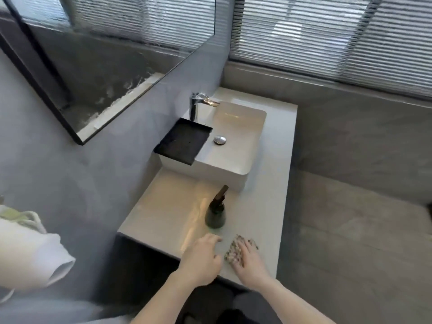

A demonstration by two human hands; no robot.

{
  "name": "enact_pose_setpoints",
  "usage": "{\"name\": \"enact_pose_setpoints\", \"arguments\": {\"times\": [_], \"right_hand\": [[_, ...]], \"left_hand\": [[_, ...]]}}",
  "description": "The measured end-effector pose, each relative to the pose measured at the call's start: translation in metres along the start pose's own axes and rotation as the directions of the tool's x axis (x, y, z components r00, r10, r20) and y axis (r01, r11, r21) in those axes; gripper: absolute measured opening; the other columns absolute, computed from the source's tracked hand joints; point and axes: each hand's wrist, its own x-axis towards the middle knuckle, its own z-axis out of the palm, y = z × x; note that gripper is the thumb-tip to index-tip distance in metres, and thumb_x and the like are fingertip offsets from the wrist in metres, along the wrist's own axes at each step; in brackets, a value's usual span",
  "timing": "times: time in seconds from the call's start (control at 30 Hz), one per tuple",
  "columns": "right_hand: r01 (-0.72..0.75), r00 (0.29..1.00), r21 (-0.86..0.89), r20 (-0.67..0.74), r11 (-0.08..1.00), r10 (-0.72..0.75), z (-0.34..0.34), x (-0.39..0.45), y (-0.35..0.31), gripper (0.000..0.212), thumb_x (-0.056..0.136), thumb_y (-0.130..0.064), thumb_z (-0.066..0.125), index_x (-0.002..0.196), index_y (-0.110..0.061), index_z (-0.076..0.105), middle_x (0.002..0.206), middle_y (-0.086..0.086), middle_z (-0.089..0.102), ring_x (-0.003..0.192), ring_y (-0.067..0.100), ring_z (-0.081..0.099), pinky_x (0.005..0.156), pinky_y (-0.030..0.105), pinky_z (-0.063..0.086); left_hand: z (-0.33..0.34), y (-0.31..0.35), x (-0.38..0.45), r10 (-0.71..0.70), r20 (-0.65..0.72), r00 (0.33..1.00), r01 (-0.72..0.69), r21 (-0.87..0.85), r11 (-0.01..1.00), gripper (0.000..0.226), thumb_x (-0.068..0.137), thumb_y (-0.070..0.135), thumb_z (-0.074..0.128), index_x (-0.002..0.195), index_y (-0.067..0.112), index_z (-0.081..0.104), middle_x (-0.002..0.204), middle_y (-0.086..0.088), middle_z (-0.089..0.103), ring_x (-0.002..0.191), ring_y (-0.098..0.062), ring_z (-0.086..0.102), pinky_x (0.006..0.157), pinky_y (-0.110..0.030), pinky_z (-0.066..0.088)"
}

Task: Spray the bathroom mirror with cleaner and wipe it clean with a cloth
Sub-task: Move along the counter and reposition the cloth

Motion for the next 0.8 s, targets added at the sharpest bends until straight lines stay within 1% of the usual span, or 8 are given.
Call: {"name": "enact_pose_setpoints", "arguments": {"times": [0.07,0.17,0.3,0.4,0.47,0.6,0.67,0.8], "right_hand": [[-0.016,1.000,0.018,-0.001,1.000,0.016,-0.001,-0.011,0.011,0.078,0.104,-0.059,0.048,0.169,-0.031,0.015,0.178,-0.008,0.009,0.164,0.022,0.009,0.133,0.047,0.015],[-0.057,0.998,0.058,-0.010,0.997,0.058,-0.009,-0.034,0.030,0.076,0.107,-0.046,0.054,0.169,-0.027,0.015,0.178,-0.005,0.007,0.164,0.023,0.012,0.131,0.042,0.015],[-0.117,0.992,0.040,0.044,0.992,0.115,-0.024,-0.062,0.065,0.075,0.110,-0.049,0.044,0.170,-0.030,0.003,0.178,-0.006,-0.013,0.165,0.026,-0.009,0.131,0.056,0.006],[-0.125,0.992,0.066,0.034,0.990,0.123,-0.045,-0.078,0.088,0.076,0.110,-0.049,0.046,0.170,-0.032,0.001,0.176,-0.010,-0.015,0.164,0.026,-0.015,0.132,0.056,0.002],[-0.103,0.995,0.070,0.017,0.992,0.102,-0.063,-0.087,0.104,0.078,0.109,-0.049,0.047,0.169,-0.035,0.000,0.176,-0.011,-0.016,0.164,0.024,-0.017,0.132,0.055,0.000],[-0.062,0.997,-0.019,0.044,0.998,0.062,-0.099,-0.093,0.144,0.078,0.109,-0.048,0.045,0.170,-0.032,-0.003,0.175,-0.009,-0.023,0.163,0.026,-0.021,0.133,0.054,-0.003],[-0.031,0.998,-0.068,0.054,0.997,0.035,-0.118,-0.090,0.165,0.079,0.110,-0.048,0.044,0.170,-0.031,-0.004,0.175,-0.008,-0.024,0.163,0.027,-0.022,0.133,0.054,-0.003],[0.041,0.997,-0.131,0.069,0.991,-0.032,-0.155,-0.081,0.206,0.079,0.110,-0.047,0.044,0.170,-0.029,-0.004,0.175,-0.006,-0.024,0.163,0.027,-0.022,0.133,0.055,-0.002]], "left_hand": [[0.020,-0.009,0.004,-0.008,0.069,0.998,0.005,0.037,0.999,0.055,0.104,0.028,0.048,0.159,0.027,0.042,0.164,0.010,0.038,0.148,-0.014,0.041,0.121,-0.033,0.036],[0.048,-0.011,0.012,-0.024,0.121,0.992,0.014,0.082,0.997,0.061,0.103,0.030,0.047,0.163,0.023,0.036,0.170,0.006,0.028,0.155,-0.018,0.031,0.126,-0.034,0.029],[0.083,0.006,0.029,-0.027,0.204,0.979,0.005,0.110,0.994,0.071,0.102,0.029,0.048,0.168,0.022,0.023,0.176,0.001,0.014,0.162,-0.021,0.014,0.132,-0.036,0.017],[0.108,0.026,0.046,-0.010,0.240,0.971,-0.029,0.161,0.986,0.076,0.104,0.032,0.048,0.170,0.020,0.011,0.177,0.002,-0.001,0.164,-0.022,0.000,0.133,-0.037,0.004],[0.126,0.033,0.062,-0.015,0.230,0.973,-0.022,0.159,0.987,0.079,0.105,0.035,0.047,0.170,0.024,0.005,0.177,0.003,-0.005,0.164,-0.023,-0.007,0.131,-0.038,-0.004],[0.165,0.020,0.092,-0.130,0.186,0.974,0.094,0.193,0.977,0.090,0.094,0.047,0.040,0.169,0.030,-0.006,0.177,-0.003,-0.016,0.163,-0.026,-0.015,0.132,-0.044,-0.005],[0.184,0.013,0.099,-0.223,0.202,0.954,0.175,0.230,0.957,0.091,0.098,0.047,0.042,0.169,0.022,-0.009,0.176,-0.010,-0.018,0.162,-0.032,-0.017,0.132,-0.044,-0.007],[0.212,0.022,0.109,-0.373,0.203,0.905,0.304,0.305,0.903,0.100,0.099,0.053,0.047,0.166,0.015,-0.017,0.170,-0.020,-0.030,0.156,-0.047,-0.026,0.130,-0.054,-0.008]]}}
